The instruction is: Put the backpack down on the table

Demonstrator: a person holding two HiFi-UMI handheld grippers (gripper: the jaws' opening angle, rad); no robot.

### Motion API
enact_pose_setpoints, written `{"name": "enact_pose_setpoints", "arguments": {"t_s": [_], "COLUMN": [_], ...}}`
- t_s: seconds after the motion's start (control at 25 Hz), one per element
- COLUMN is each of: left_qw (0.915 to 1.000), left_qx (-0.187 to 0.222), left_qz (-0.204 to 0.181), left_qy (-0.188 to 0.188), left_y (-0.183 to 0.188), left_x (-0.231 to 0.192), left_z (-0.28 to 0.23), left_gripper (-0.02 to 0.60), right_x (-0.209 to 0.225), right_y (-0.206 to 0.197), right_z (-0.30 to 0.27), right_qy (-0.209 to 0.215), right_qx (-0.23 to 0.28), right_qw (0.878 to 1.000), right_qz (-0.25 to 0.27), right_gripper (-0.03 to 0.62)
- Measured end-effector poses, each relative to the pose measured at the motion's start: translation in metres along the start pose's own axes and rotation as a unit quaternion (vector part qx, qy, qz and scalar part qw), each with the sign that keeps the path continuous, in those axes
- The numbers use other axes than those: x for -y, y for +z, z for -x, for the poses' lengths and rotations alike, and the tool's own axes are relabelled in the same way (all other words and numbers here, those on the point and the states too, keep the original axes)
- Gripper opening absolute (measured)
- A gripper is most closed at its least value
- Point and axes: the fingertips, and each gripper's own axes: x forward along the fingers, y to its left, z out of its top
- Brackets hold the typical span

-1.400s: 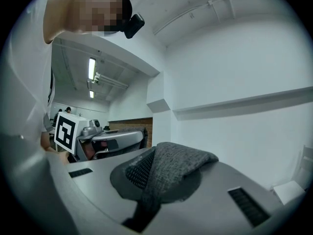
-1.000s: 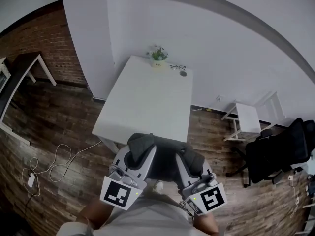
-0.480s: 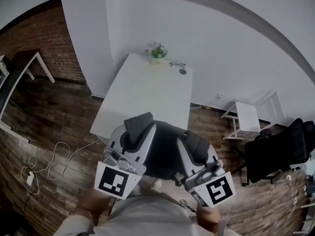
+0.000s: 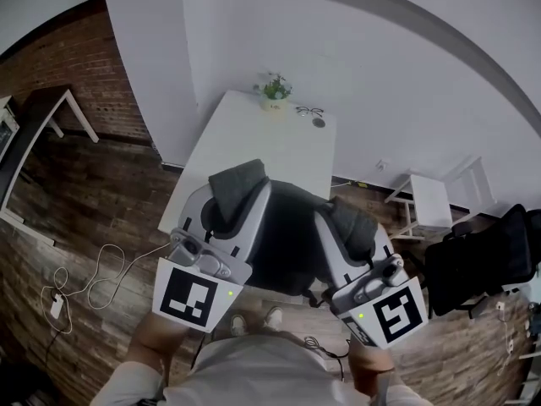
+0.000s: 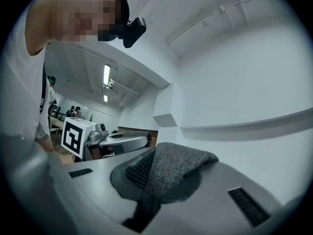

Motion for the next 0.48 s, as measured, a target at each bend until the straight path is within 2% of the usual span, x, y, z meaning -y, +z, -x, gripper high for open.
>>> {"name": "enact_pose_setpoints", "arguments": {"t_s": [0.28, 0.48], "left_qw": [0.9998, 0.9998], "left_qx": [0.016, 0.018], "left_qz": [-0.013, 0.000], "left_qy": [-0.001, 0.000], "left_y": [0.012, 0.007], "left_x": [-0.009, -0.015], "left_z": [-0.022, -0.041], "left_gripper": [0.052, 0.052], "right_x": [0.027, 0.046], "right_y": [0.016, 0.012], "right_z": [-0.013, -0.023], "right_qy": [-0.006, -0.010], "right_qx": [0.015, 0.012], "right_qw": [1.000, 1.000], "right_qz": [0.011, 0.014], "right_gripper": [0.043, 0.043]}}
